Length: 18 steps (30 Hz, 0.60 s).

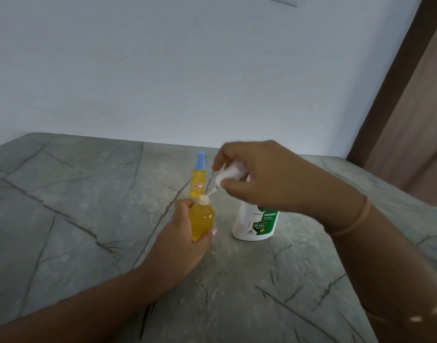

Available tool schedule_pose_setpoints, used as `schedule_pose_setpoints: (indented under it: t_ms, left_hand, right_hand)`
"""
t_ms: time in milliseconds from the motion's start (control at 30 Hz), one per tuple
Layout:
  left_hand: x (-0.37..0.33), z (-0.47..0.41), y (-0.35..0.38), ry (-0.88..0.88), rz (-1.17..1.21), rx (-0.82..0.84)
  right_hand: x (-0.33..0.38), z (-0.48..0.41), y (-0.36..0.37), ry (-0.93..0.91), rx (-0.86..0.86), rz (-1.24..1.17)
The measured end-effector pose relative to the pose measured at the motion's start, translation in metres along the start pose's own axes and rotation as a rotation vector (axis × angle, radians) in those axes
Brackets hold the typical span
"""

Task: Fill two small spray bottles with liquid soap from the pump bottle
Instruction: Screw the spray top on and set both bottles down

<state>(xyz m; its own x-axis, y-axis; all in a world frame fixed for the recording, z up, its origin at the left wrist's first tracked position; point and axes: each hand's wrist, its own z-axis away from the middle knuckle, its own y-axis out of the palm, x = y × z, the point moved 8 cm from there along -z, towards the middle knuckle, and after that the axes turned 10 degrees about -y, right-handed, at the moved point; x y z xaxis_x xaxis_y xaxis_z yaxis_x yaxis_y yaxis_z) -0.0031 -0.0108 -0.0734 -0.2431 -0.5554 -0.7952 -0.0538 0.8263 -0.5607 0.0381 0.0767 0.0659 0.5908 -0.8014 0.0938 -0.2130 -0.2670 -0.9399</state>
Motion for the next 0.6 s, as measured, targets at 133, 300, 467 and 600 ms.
schedule_pose_setpoints:
  t_ms: [133, 300, 467, 600]
  left_hand:
    - [-0.001, 0.001, -0.001, -0.026, -0.03, -0.01]
    - [0.0, 0.001, -0.001, -0.036, -0.019, -0.006]
    - [0.002, -0.001, 0.001, -0.053, -0.035, -0.021]
    - [0.003, -0.002, 0.002, -0.062, -0.037, -0.018]
  right_hand:
    - [-0.005, -0.03, -0.002, -0.001, -0.036, 0.019]
    - [-0.019, -0.035, 0.014, 0.061, 0.169, -0.002]
    - [-0.018, -0.037, 0.031, 0.062, 0.18, -0.087]
    - [-0.026, -0.037, 0.037, 0.086, 0.181, -0.092]
